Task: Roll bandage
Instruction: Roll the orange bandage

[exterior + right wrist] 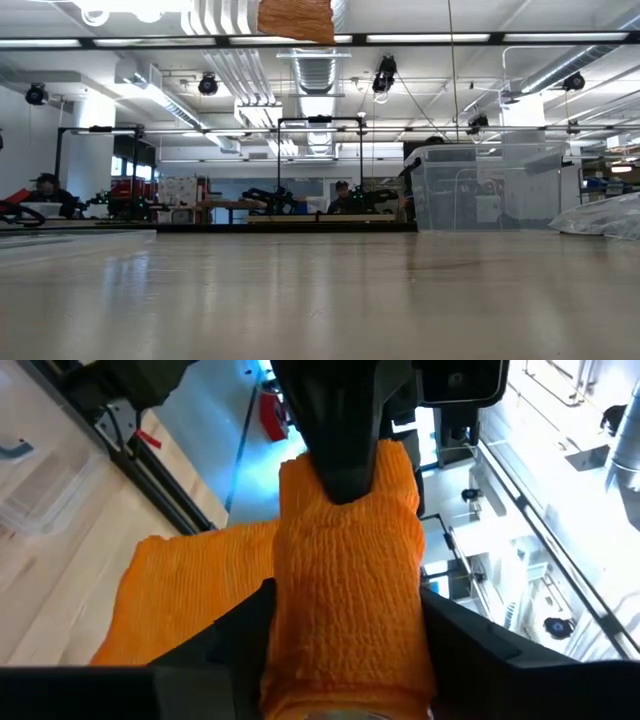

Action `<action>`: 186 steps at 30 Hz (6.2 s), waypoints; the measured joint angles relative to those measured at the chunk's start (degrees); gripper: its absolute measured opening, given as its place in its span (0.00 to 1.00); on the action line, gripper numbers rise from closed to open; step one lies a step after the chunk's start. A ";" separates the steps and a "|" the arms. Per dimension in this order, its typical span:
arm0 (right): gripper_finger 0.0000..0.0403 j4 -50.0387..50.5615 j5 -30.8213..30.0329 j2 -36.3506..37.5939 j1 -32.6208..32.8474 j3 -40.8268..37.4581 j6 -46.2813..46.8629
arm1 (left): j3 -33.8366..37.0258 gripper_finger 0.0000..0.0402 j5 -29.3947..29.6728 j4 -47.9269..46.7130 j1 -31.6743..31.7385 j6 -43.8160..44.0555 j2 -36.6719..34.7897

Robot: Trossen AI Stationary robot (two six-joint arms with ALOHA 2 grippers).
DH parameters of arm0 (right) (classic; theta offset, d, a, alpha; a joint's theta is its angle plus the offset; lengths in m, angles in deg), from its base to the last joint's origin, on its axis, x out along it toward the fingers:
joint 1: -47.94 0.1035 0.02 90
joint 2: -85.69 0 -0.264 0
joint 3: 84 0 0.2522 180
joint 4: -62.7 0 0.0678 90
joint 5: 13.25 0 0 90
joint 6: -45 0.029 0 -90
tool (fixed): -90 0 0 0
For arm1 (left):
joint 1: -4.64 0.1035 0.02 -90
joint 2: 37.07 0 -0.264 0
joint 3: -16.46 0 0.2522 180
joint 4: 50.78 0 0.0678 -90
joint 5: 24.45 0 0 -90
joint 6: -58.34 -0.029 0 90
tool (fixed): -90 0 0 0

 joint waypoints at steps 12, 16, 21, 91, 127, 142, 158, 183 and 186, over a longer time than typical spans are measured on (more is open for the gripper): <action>0.38 0.51 -2.33 0.47 1.97 2.34 1.26 | 0.01 0.45 5.73 -6.10 -0.04 -8.83 -4.66; 0.37 0.11 -2.30 0.71 2.03 4.35 5.15 | 1.14 0.55 4.03 -6.26 -0.03 -9.49 -4.25; 0.36 0.20 -1.83 0.81 2.11 5.99 9.25 | 2.92 0.63 3.73 -3.82 -0.09 -9.75 -2.37; 0.27 -7.74 -5.46 0.70 -0.39 6.51 3.22 | 4.52 0.00 2.82 14.76 -3.32 -8.82 2.84; 0.24 5.75 3.83 -4.40 -0.66 6.54 6.41 | 4.48 0.30 -0.45 22.78 -4.90 0.74 1.49; 0.23 8.51 5.12 -4.87 -0.99 6.54 9.84 | 4.52 0.63 3.93 18.64 -4.55 2.80 -0.66; 0.24 9.00 8.50 -4.81 -0.59 6.54 9.06 | 4.52 0.74 8.74 18.09 -3.81 2.91 0.74; 0.23 12.49 9.04 -4.87 -0.61 6.47 10.28 | 4.46 0.65 5.56 5.59 -5.15 -17.57 -0.59; 0.24 12.54 8.87 -4.87 -0.73 6.47 10.58 | 4.46 0.65 5.42 5.64 -5.89 -17.47 -1.23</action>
